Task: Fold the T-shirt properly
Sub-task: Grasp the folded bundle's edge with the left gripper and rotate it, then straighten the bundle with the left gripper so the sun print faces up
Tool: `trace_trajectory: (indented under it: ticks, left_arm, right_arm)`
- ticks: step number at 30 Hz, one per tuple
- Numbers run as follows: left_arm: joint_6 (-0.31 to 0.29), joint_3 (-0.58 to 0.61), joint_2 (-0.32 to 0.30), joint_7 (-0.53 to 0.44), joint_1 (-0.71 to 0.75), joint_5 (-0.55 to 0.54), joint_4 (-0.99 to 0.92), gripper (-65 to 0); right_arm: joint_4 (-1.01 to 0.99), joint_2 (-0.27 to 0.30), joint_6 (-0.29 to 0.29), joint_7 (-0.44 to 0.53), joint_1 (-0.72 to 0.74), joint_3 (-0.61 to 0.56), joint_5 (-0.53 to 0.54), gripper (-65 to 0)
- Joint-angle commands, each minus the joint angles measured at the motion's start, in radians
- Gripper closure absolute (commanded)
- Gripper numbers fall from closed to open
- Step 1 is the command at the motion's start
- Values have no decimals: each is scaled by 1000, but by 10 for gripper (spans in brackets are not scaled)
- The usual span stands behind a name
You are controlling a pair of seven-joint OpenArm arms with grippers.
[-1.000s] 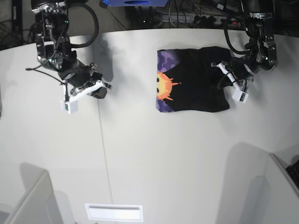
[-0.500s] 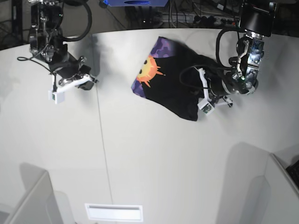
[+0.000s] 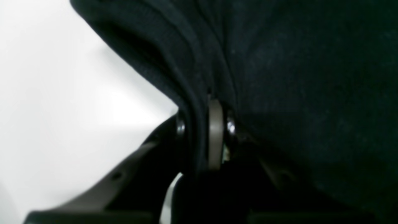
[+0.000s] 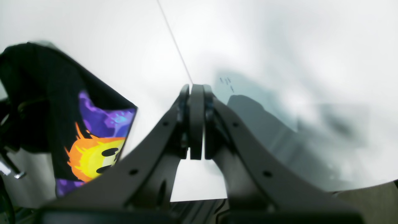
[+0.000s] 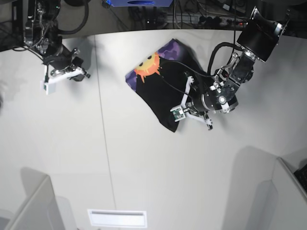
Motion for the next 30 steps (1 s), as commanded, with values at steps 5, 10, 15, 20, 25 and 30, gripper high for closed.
trace_trajectory:
  ticks: [5,10,15,20,25,30]
  left_arm:
    - [-94,61,-1,8,-82,63,5,0]
    - [-123,117,2,-67,-116,141,4,0]
    - [-123,168,2,-196,-118,182,-5,0]
    - [-123,252,2,-282,-176,182,-7,0]
    - [-123,338,2,-311,-250,179,-25,0]
    - [-123,390,28,-311,-294,172,-62,0]
  right_arm:
    - [15,9,9,15,4,1,3,0]
    - [12,9,9,15,4,1,3,0]
    - [-40,-2,9,15,5,4,3,0]
    - [-65,-36,9,15,5,7,0,0]
    - [-86,-61,9,51,5,4,0,0]
    - [-126,-85,9,84,-15,-2,0,0]
